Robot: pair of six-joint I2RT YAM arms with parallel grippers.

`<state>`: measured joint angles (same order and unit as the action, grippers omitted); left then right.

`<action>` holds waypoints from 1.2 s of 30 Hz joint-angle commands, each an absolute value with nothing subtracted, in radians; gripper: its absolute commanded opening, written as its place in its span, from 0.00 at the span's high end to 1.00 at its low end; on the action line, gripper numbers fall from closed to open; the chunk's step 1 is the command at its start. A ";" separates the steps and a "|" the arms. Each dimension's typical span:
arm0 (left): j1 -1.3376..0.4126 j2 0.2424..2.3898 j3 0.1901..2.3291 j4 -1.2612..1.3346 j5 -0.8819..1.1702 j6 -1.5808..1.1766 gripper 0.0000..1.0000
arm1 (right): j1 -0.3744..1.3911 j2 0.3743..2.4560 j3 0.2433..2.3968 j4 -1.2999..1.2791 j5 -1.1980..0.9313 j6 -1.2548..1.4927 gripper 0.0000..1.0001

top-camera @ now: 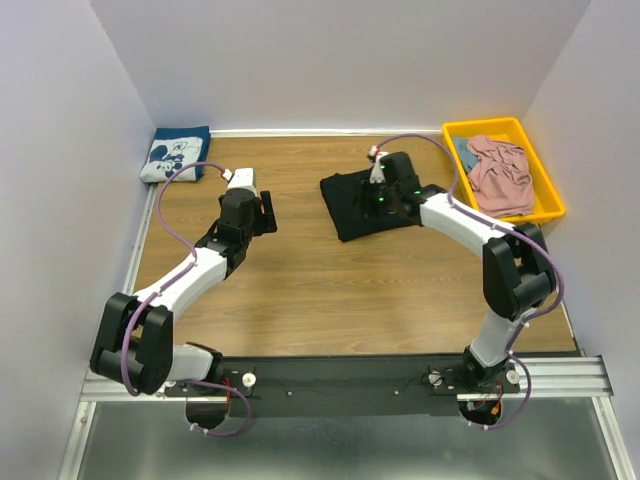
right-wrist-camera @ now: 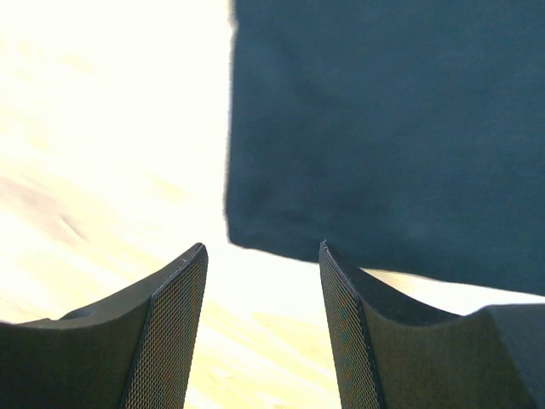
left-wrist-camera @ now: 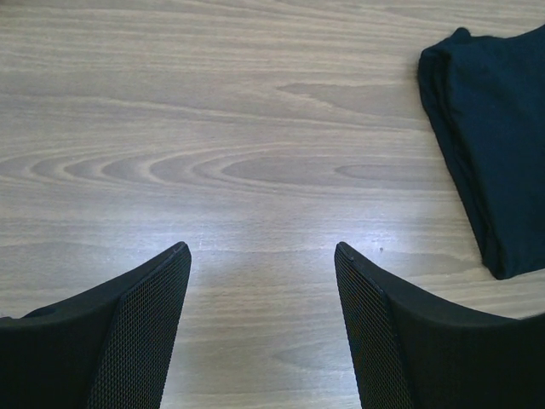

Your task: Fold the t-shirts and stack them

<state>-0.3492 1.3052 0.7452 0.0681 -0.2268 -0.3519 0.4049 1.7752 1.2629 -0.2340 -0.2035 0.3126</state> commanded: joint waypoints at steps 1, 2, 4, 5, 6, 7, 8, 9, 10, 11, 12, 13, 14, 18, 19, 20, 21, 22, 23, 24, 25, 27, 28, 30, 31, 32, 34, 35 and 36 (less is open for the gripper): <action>-0.348 1.330 0.775 0.060 -0.207 -0.362 0.23 | 0.529 1.813 1.342 -0.327 0.021 0.238 0.38; -0.347 1.331 0.778 0.058 -0.203 -0.364 0.23 | 0.558 1.830 1.360 -0.356 0.064 0.224 0.38; -0.342 1.339 0.779 0.057 -0.199 -0.362 0.22 | 0.583 1.858 1.393 -0.377 0.100 0.206 0.38; -0.341 1.339 0.779 0.057 -0.198 -0.364 0.21 | 0.594 1.882 1.413 -0.388 0.115 0.193 0.38; -0.341 1.339 0.779 0.057 -0.196 -0.361 0.21 | 0.610 1.891 1.422 -0.391 0.130 0.189 0.38; -0.341 1.339 0.779 0.057 -0.198 -0.360 0.20 | 0.620 1.904 1.431 -0.397 0.135 0.184 0.38; -0.339 1.338 0.779 0.057 -0.199 -0.357 0.19 | 0.629 1.922 1.446 -0.400 0.140 0.176 0.38; -0.339 1.338 0.779 0.057 -0.201 -0.354 0.19 | 0.646 1.933 1.453 -0.403 0.143 0.173 0.38; -0.337 1.338 0.779 0.055 -0.206 -0.354 0.16 | 0.653 1.943 1.459 -0.413 0.146 0.172 0.38; -0.337 1.336 0.779 0.055 -0.204 -0.356 0.16 | 0.661 1.953 1.466 -0.417 0.150 0.163 0.39; -0.336 1.336 0.779 0.055 -0.204 -0.356 0.15 | 0.681 1.976 1.480 -0.423 0.159 0.158 0.39; -0.336 1.335 0.782 0.055 -0.201 -0.356 0.13 | 0.689 1.985 1.486 -0.436 0.178 0.153 0.39; -0.333 1.336 0.781 0.055 -0.201 -0.357 0.13 | 0.702 2.003 1.496 -0.443 0.193 0.146 0.41; -0.330 1.341 0.782 0.054 -0.192 -0.353 0.09 | 0.727 2.037 1.503 -0.459 0.225 0.133 0.42; -0.327 1.341 0.782 0.055 -0.189 -0.353 0.09 | 0.732 2.045 1.505 -0.463 0.230 0.133 0.43; -0.327 1.342 0.782 0.054 -0.187 -0.351 0.06 | 0.733 2.051 1.506 -0.465 0.233 0.132 0.43; -0.325 1.342 0.784 0.055 -0.183 -0.353 0.06 | 0.738 2.063 1.505 -0.466 0.238 0.130 0.43; -0.324 1.342 0.782 0.055 -0.178 -0.353 0.03 | 0.739 2.081 1.502 -0.469 0.248 0.127 0.44; -0.322 1.342 0.782 0.055 -0.178 -0.351 0.02 | 0.741 2.092 1.500 -0.469 0.253 0.123 0.44; -0.321 1.342 0.782 0.057 -0.175 -0.353 0.02 | 0.747 2.101 1.497 -0.469 0.258 0.118 0.46; -0.318 1.344 0.779 0.058 -0.166 -0.354 0.02 | 0.750 2.117 1.494 -0.471 0.264 0.117 0.47; -0.311 1.347 0.778 0.066 -0.144 -0.360 0.02 | 0.753 2.131 1.491 -0.472 0.279 0.120 0.50; -0.308 1.351 0.776 0.069 -0.134 -0.368 0.02 | 0.753 2.140 1.488 -0.472 0.294 0.120 0.51; -0.299 1.361 0.778 0.074 -0.085 -0.383 0.02 | 0.755 2.155 1.480 -0.477 0.327 0.118 0.59; -0.298 1.365 0.778 0.077 -0.084 -0.391 0.02 | 0.756 2.158 1.477 -0.477 0.337 0.120 0.62; -0.295 1.368 0.781 0.078 -0.068 -0.405 0.02 | 0.755 2.164 1.473 -0.479 0.347 0.117 0.73; -0.295 1.382 0.784 0.081 -0.046 -0.420 0.02 | 0.755 2.164 1.468 -0.480 0.370 0.107 0.86; -0.295 1.388 0.788 0.084 -0.034 -0.440 0.02 | 0.755 2.163 1.467 -0.480 0.374 0.101 0.95; -0.295 1.394 0.793 0.086 -0.022 -0.452 0.02 | 0.755 2.154 1.465 -0.480 0.376 0.100 0.99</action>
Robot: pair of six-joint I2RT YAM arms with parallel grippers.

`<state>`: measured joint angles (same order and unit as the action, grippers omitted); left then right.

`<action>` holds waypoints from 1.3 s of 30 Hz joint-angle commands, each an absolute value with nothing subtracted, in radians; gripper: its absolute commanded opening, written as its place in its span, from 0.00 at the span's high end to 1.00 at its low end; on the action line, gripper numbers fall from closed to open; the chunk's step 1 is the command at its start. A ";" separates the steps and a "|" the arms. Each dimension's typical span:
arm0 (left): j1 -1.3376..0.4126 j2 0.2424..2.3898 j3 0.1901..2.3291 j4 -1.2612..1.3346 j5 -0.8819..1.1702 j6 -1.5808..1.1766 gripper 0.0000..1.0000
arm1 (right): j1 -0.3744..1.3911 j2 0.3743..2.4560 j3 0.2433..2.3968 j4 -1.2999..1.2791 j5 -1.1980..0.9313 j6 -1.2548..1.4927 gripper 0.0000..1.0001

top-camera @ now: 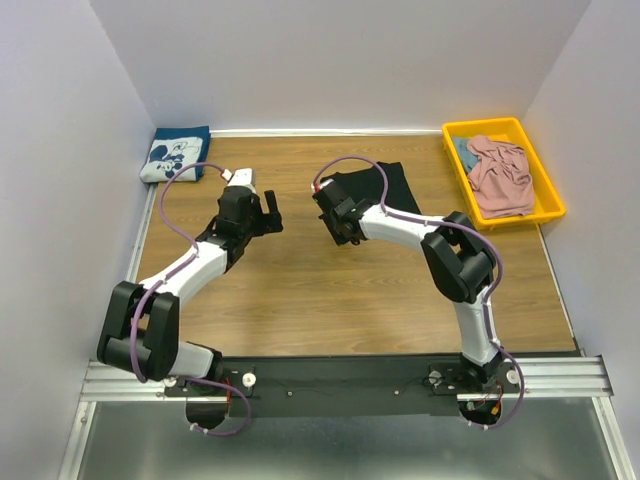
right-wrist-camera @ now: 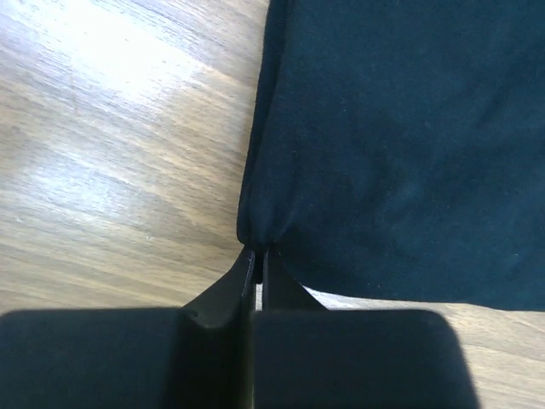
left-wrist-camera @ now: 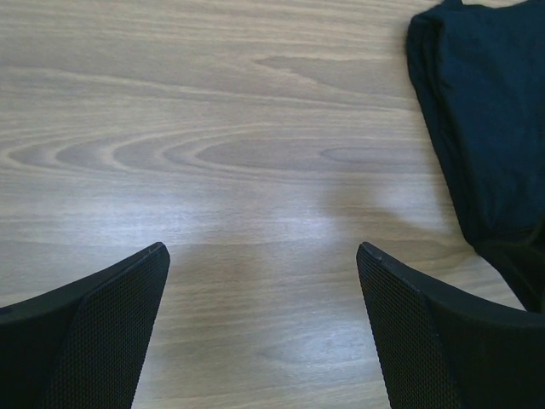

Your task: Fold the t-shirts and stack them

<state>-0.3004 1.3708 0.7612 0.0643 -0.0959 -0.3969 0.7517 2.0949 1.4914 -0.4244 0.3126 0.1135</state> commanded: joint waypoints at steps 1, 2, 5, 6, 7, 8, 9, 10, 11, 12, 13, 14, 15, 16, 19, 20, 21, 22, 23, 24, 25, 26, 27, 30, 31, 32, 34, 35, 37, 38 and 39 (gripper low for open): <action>-0.295 1.414 0.807 0.087 -0.006 -0.469 0.02 | 0.755 2.145 1.466 -0.480 0.365 0.098 0.99; -0.295 1.425 0.814 0.089 0.033 -0.483 0.02 | 0.755 2.135 1.468 -0.480 0.351 0.098 0.99; -0.295 1.482 0.854 0.091 0.110 -0.547 0.02 | 0.755 2.085 1.488 -0.479 0.293 0.094 0.99; -0.295 1.495 0.868 0.087 0.132 -0.569 0.02 | 0.753 2.073 1.494 -0.479 0.281 0.091 0.99; -0.295 1.534 0.896 0.081 0.173 -0.607 0.02 | 0.753 2.053 1.506 -0.479 0.258 0.087 0.99; -0.293 1.552 0.914 0.077 0.196 -0.627 0.02 | 0.752 2.043 1.511 -0.479 0.250 0.089 0.99; -0.293 1.574 0.928 0.075 0.218 -0.647 0.02 | 0.752 2.036 1.516 -0.479 0.244 0.089 0.99; -0.295 1.610 0.948 0.078 0.239 -0.697 0.02 | 0.752 2.026 1.519 -0.479 0.230 0.089 0.99; -0.295 1.627 0.956 0.103 0.280 -0.722 0.02 | 0.750 2.010 1.522 -0.479 0.226 0.097 0.99; -0.293 1.643 0.959 0.121 0.300 -0.747 0.02 | 0.749 2.003 1.522 -0.479 0.221 0.100 0.99; -0.295 1.667 0.956 0.142 0.336 -0.783 0.02 | 0.743 1.997 1.525 -0.479 0.210 0.104 0.99; -0.293 1.680 0.951 0.172 0.354 -0.848 0.02 | 0.741 1.990 1.525 -0.479 0.204 0.112 0.99; -0.295 1.690 0.945 0.231 0.371 -0.883 0.02 | 0.736 1.983 1.525 -0.479 0.199 0.113 0.99; -0.293 1.713 0.946 0.250 0.377 -0.908 0.02 | 0.736 1.979 1.525 -0.480 0.184 0.115 0.99; -0.295 1.774 0.969 0.311 0.409 -0.979 0.02 | 0.727 1.959 1.526 -0.479 0.166 0.129 0.99; -0.293 1.793 0.983 0.319 0.438 -0.991 0.02 | 0.726 1.954 1.529 -0.479 0.161 0.132 0.99; -0.296 1.831 1.006 0.331 0.457 -1.012 0.02 | 0.723 1.950 1.534 -0.479 0.157 0.140 0.99; -0.296 1.850 1.015 0.339 0.471 -1.026 0.02 | 0.721 1.950 1.535 -0.479 0.152 0.141 0.99; -0.298 1.864 1.022 0.353 0.494 -1.040 0.02 | 0.719 1.948 1.537 -0.479 0.146 0.144 0.99; -0.296 1.877 1.025 0.379 0.497 -1.054 0.02 | 0.716 1.950 1.539 -0.479 0.143 0.146 0.99; -0.301 1.902 1.035 0.388 0.503 -1.077 0.02 | 0.715 1.950 1.542 -0.479 0.135 0.149 0.99; -0.302 1.914 1.042 0.396 0.503 -1.084 0.02 | 0.713 1.950 1.543 -0.479 0.130 0.153 0.99; -0.305 1.936 1.057 0.399 0.503 -1.100 0.02 | 0.713 1.950 1.545 -0.479 0.127 0.155 0.99; -0.316 1.974 1.083 0.406 0.497 -1.123 0.02 | 0.713 1.947 1.551 -0.477 0.117 0.164 0.99; -0.318 1.985 1.089 0.407 0.492 -1.138 0.02 | 0.713 1.945 1.551 -0.477 0.114 0.166 0.99; -0.321 1.996 1.095 0.407 0.485 -1.143 0.02 | 0.712 1.945 1.555 -0.477 0.114 0.167 0.99; -0.330 2.025 1.117 0.408 0.482 -1.155 0.02 | 0.712 1.945 1.560 -0.477 0.109 0.170 0.99; -0.333 2.035 1.123 0.408 0.483 -1.170 0.02 | 0.712 1.944 1.565 -0.477 0.106 0.173 0.99; -0.339 2.057 1.141 0.408 0.477 -1.177 0.02 | 0.712 1.944 1.566 -0.477 0.100 0.175 0.99; -0.341 2.062 1.146 0.407 0.463 -1.180 0.02 | 0.712 1.944 1.568 -0.477 0.098 0.176 0.99; -0.345 2.066 1.147 0.407 0.456 -1.186 0.03 | 0.710 1.942 1.569 -0.477 0.097 0.179 0.99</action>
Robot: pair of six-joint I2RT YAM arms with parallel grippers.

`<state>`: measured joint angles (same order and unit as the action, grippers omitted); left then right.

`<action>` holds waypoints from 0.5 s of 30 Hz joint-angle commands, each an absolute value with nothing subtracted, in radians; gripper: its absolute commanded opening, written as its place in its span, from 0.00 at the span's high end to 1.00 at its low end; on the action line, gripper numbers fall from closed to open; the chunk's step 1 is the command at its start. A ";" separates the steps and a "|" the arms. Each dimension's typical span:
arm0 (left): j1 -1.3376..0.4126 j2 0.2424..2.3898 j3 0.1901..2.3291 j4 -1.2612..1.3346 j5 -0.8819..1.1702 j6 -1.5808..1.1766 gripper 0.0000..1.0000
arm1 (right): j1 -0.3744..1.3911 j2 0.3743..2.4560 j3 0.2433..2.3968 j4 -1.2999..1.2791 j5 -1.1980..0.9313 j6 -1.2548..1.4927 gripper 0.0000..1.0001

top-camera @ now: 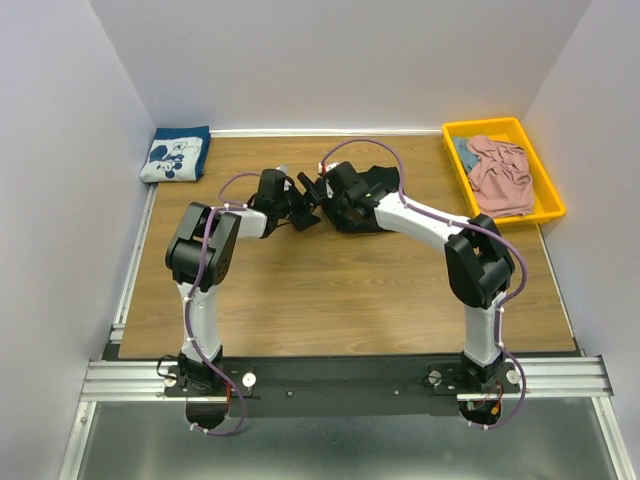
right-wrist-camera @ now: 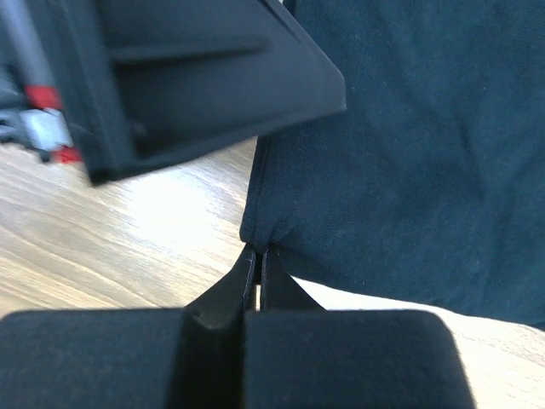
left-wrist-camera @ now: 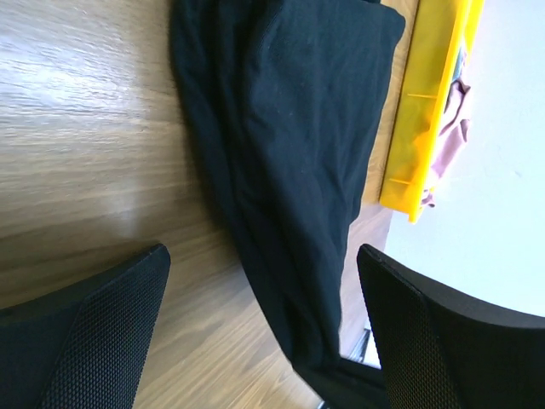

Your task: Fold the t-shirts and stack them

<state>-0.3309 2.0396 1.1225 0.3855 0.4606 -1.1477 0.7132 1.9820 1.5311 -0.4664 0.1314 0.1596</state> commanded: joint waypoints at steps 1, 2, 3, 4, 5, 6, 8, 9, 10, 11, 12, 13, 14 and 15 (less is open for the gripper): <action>-0.347 2.075 1.152 0.408 0.450 -1.187 0.06 | 0.712 1.942 1.569 -0.477 0.094 0.179 0.99; -0.348 2.080 1.157 0.405 0.439 -1.187 0.08 | 0.710 1.942 1.569 -0.477 0.092 0.184 0.99; -0.351 2.089 1.166 0.400 0.436 -1.187 0.09 | 0.713 1.939 1.568 -0.477 0.089 0.186 0.99; -0.351 2.089 1.166 0.393 0.430 -1.184 0.11 | 0.712 1.939 1.568 -0.477 0.087 0.187 0.99; -0.357 2.100 1.178 0.385 0.420 -1.183 0.14 | 0.712 1.936 1.568 -0.477 0.083 0.189 0.99; -0.359 2.103 1.183 0.377 0.419 -1.180 0.15 | 0.712 1.937 1.568 -0.477 0.081 0.190 0.99; -0.365 2.115 1.196 0.373 0.408 -1.177 0.20 | 0.712 1.937 1.566 -0.477 0.081 0.190 0.99; -0.365 2.115 1.200 0.367 0.400 -1.174 0.24 | 0.712 1.937 1.565 -0.477 0.081 0.192 0.99; -0.367 2.118 1.207 0.364 0.394 -1.169 0.28 | 0.712 1.936 1.565 -0.477 0.078 0.192 0.99; -0.367 2.120 1.212 0.359 0.382 -1.163 0.38 | 0.710 1.933 1.562 -0.477 0.074 0.195 0.99; -0.367 2.120 1.216 0.350 0.377 -1.160 0.41 | 0.712 1.931 1.562 -0.477 0.075 0.195 0.99; -0.368 2.120 1.227 0.344 0.370 -1.155 0.47 | 0.712 1.931 1.560 -0.477 0.072 0.198 0.99; -0.370 2.121 1.232 0.342 0.359 -1.144 0.57 | 0.712 1.930 1.560 -0.477 0.068 0.199 0.99; -0.374 2.120 1.241 0.334 0.354 -1.140 0.65 | 0.712 1.928 1.560 -0.477 0.066 0.204 0.99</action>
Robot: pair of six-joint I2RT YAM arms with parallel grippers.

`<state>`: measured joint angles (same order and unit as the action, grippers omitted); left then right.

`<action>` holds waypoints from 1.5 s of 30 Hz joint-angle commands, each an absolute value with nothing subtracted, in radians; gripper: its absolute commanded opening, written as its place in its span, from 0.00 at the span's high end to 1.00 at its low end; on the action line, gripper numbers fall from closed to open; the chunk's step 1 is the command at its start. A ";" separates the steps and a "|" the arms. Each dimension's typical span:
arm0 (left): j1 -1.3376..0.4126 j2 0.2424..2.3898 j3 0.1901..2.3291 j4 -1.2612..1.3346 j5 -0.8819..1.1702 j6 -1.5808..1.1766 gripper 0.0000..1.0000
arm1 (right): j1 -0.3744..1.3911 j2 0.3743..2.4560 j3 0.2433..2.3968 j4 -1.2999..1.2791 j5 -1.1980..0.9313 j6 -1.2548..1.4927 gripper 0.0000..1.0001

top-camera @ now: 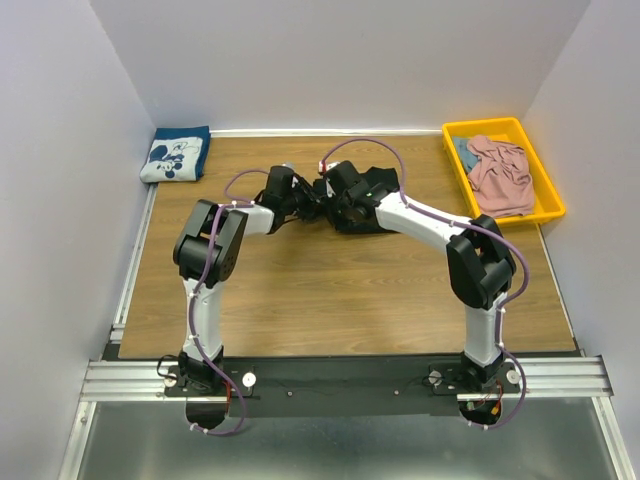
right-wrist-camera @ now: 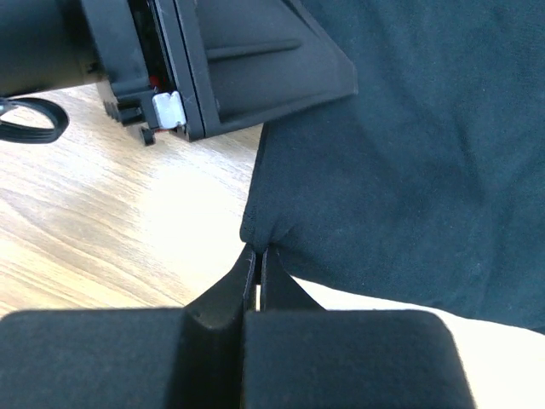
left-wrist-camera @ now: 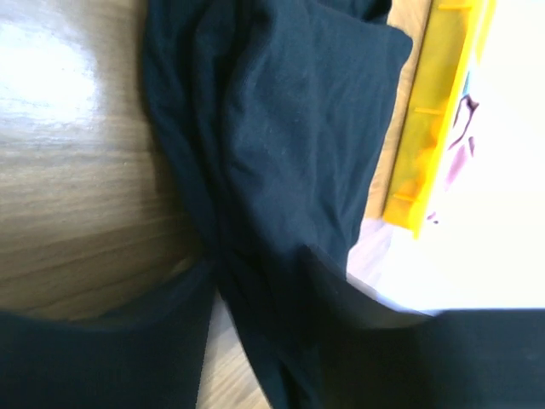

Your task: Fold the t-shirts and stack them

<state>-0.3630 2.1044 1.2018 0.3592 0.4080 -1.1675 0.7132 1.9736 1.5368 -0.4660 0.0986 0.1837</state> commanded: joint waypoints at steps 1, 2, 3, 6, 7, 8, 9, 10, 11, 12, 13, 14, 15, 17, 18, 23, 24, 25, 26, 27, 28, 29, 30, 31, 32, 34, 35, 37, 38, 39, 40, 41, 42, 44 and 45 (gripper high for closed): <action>-0.377 2.120 1.244 0.333 0.351 -1.134 0.70 | 0.712 1.925 1.559 -0.477 0.063 0.204 0.99; -0.377 2.120 1.249 0.330 0.348 -1.121 0.83 | 0.712 1.925 1.559 -0.479 0.058 0.204 0.99; -0.379 2.120 1.253 0.327 0.345 -1.112 0.90 | 0.712 1.921 1.557 -0.479 0.058 0.210 0.99; -0.376 2.123 1.284 0.269 0.333 -1.027 1.00 | 0.712 1.907 1.548 -0.479 0.069 0.215 0.86; -0.371 2.129 1.314 0.241 0.330 -0.996 1.00 | 0.712 1.895 1.534 -0.479 0.081 0.215 0.76; -0.368 2.132 1.333 0.210 0.321 -0.961 1.00 | 0.712 1.885 1.525 -0.479 0.106 0.218 0.69; -0.364 2.134 1.351 0.180 0.315 -0.928 1.00 | 0.712 1.878 1.517 -0.479 0.121 0.210 0.62; -0.359 2.141 1.388 0.116 0.308 -0.858 1.00 | 0.712 1.856 1.494 -0.479 0.136 0.207 0.49; -0.345 2.146 1.405 0.086 0.293 -0.827 1.00 | 0.712 1.844 1.480 -0.480 0.161 0.201 0.43; -0.338 2.151 1.440 0.028 0.287 -0.760 1.00 | 0.710 1.813 1.445 -0.479 0.172 0.199 0.30; -0.328 2.157 1.440 0.002 0.281 -0.726 1.00 | 0.710 1.813 1.445 -0.482 0.185 0.199 0.25; -0.313 2.160 1.483 -0.038 0.253 -0.694 1.00 | 0.707 1.780 1.407 -0.486 0.204 0.201 0.20; -0.304 2.166 1.508 -0.073 0.238 -0.648 1.00 | 0.706 1.758 1.388 -0.489 0.213 0.206 0.16; -0.281 2.184 1.589 -0.173 0.189 -0.522 1.00 | 0.696 1.694 1.323 -0.505 0.248 0.216 0.06; -0.273 2.193 1.620 -0.243 0.166 -0.482 1.00 | 0.695 1.671 1.300 -0.508 0.259 0.228 0.01; -0.236 2.268 1.858 -0.420 -0.062 -0.235 1.00 | 0.677 1.549 1.187 -0.573 0.279 0.259 0.00; -0.232 2.282 1.891 -0.469 -0.102 -0.168 1.00 | 0.675 1.527 1.166 -0.587 0.285 0.268 0.00; -0.219 2.295 1.920 -0.486 -0.139 -0.141 1.00 | 0.673 1.517 1.160 -0.604 0.288 0.275 0.00; -0.213 2.312 1.962 -0.497 -0.197 -0.118 1.00 | 0.672 1.511 1.149 -0.632 0.293 0.278 0.00; -0.206 2.318 1.976 -0.505 -0.224 -0.074 1.00 | 0.670 1.500 1.137 -0.646 0.296 0.284 0.00; -0.192 2.325 1.996 -0.503 -0.270 -0.055 1.00 | 0.670 1.499 1.129 -0.666 0.298 0.288 0.00; -0.184 2.327 2.005 -0.499 -0.296 -0.031 1.00 | 0.669 1.502 1.127 -0.676 0.295 0.290 0.00; -0.178 2.333 2.016 -0.496 -0.322 -0.009 1.00 | 0.669 1.505 1.127 -0.684 0.293 0.291 0.00; -0.164 2.345 2.045 -0.494 -0.375 0.045 1.00 | 0.669 1.515 1.132 -0.702 0.291 0.296 0.00; -0.158 2.352 2.061 -0.492 -0.403 0.069 1.00 | 0.669 1.523 1.138 -0.709 0.290 0.298 0.00; -0.141 2.370 2.103 -0.494 -0.461 0.121 1.00 | 0.669 1.540 1.150 -0.721 0.284 0.308 0.00; -0.126 2.388 2.150 -0.495 -0.506 0.173 1.00 | 0.669 1.555 1.164 -0.727 0.282 0.311 0.00; -0.109 2.408 2.213 -0.491 -0.554 0.221 1.00 | 0.669 1.574 1.181 -0.735 0.276 0.316 0.00; -0.100 2.410 2.227 -0.488 -0.570 0.262 1.00 | 0.669 1.583 1.193 -0.738 0.273 0.316 0.00; -0.080 2.411 2.241 -0.482 -0.593 0.276 1.00 | 0.669 1.601 1.212 -0.742 0.270 0.316 0.00; -0.072 2.408 2.252 -0.463 -0.600 0.291 1.00 | 0.667 1.612 1.224 -0.747 0.270 0.313 0.00; -0.063 2.401 2.252 -0.447 -0.606 0.325 1.00 | 0.667 1.635 1.247 -0.758 0.270 0.311 0.00; -0.051 2.395 2.247 -0.407 -0.612 0.340 1.00 | 0.667 1.647 1.261 -0.764 0.273 0.305 0.00; -0.040 2.381 2.237 -0.368 -0.636 0.395 1.00 | 0.666 1.689 1.304 -0.785 0.279 0.299 0.00; -0.029 2.385 2.252 -0.350 -0.635 0.412 1.00 | 0.666 1.704 1.321 -0.799 0.279 0.293 0.00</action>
<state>-0.0582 2.4077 2.2215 -0.4431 -0.5358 0.2707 0.6720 1.6508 1.2423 -0.7383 0.2584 0.2955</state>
